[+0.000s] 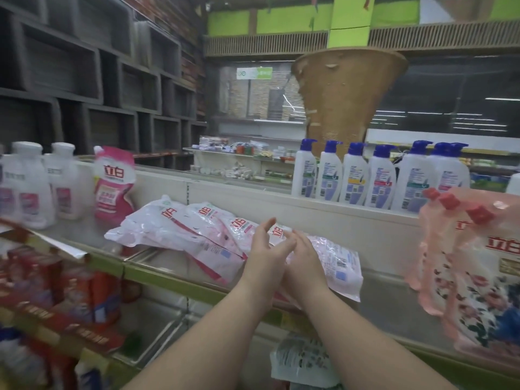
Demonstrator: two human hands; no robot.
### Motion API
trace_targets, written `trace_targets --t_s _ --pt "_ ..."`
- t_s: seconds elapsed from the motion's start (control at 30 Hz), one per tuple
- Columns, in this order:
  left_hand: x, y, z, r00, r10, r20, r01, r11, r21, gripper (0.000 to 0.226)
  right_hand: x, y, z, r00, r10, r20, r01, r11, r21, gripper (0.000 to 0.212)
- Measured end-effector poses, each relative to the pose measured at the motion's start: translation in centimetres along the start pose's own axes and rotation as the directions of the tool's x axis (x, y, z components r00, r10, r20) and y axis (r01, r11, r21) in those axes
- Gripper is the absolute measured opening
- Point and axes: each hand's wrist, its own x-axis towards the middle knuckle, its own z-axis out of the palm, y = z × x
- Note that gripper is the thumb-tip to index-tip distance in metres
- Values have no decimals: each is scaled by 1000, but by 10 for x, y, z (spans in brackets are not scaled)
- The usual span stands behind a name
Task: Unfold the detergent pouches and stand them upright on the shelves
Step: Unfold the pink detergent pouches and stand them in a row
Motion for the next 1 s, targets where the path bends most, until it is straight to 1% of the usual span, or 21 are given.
trace_targets --t_s 0.1,0.13,0.17,0.2,0.23,0.27,0.3,0.33,0.4,0.43,0.47,0.5,0.53,0.57,0.6,0.63,0.67,0.73,0.8,0.9,1.0 --pt "2 4 -3 1000 -15 -13 15 999 45 63 8 1 8 998 -29 53 35 993 -110 80" --pt "3 4 -4 1000 -24 -16 24 999 48 65 12 4 10 996 -73 54 80 983 -163 81" --pt "3 3 -5 999 -28 -22 29 998 57 66 15 3 10 991 -95 89 111 973 -200 80" --pt "5 1 -5 999 -28 -27 30 997 74 66 20 4 9 978 -133 159 171 953 -251 73" --pt "5 -1 -5 999 -27 -27 29 996 90 66 19 1 7 952 -171 252 245 922 -298 61" --pt "5 -3 -5 999 -28 -28 31 995 93 65 15 -4 2 924 -223 310 324 888 -326 49" --pt "5 -5 -5 999 -26 -27 28 995 91 65 16 -2 1 883 -271 384 417 828 -374 42" --pt "6 -7 -4 999 -20 -29 22 996 82 66 14 -2 -3 872 -271 407 440 800 -408 40" --pt "7 -10 -3 999 -7 -39 10 998 64 66 14 -8 -10 903 -211 373 398 737 -547 47" --pt "6 -10 -2 999 -1 -44 4 998 60 64 12 -9 -12 901 -310 304 430 736 -522 50" --pt "5 -11 0 999 9 -53 -6 998 61 61 15 -7 -9 914 -285 289 396 780 -485 48" --pt "5 -12 1 998 24 -63 -20 998 67 57 14 -2 -3 907 -300 295 409 795 -448 47" --pt "4 -12 2 997 37 -74 -31 997 70 55 11 -3 1 921 -245 302 350 861 -369 46" --pt "4 -13 3 995 51 -81 -44 996 79 54 8 -8 -1 947 -153 281 234 930 -282 42" --pt "3 -13 5 994 64 -84 -57 995 88 54 7 -14 -9 974 -85 210 118 982 -149 37" --pt "3 -12 7 993 77 -88 -69 994 85 54 6 -15 -11 990 -28 139 39 996 -83 31" --pt "4 -12 8 991 90 -95 -84 995 60 53 7 -13 -14 997 1 71 1 999 -35 27" --pt "6 -10 10 985 118 -126 -121 993 -17 51 10 -12 -18 997 54 49 -52 998 -40 22" --pt "9 -8 13 977 126 -171 -141 987 -80 46 13 -8 -20 998 69 1 -69 996 -53 18" --pt "13 -4 15 962 139 -236 -166 981 -97 39 16 0 -25 993 99 -67 -91 989 116 26" --pt "19 -4 17 956 105 -274 -136 986 -98 36 20 6 -30 985 79 -153 -55 987 154 28"
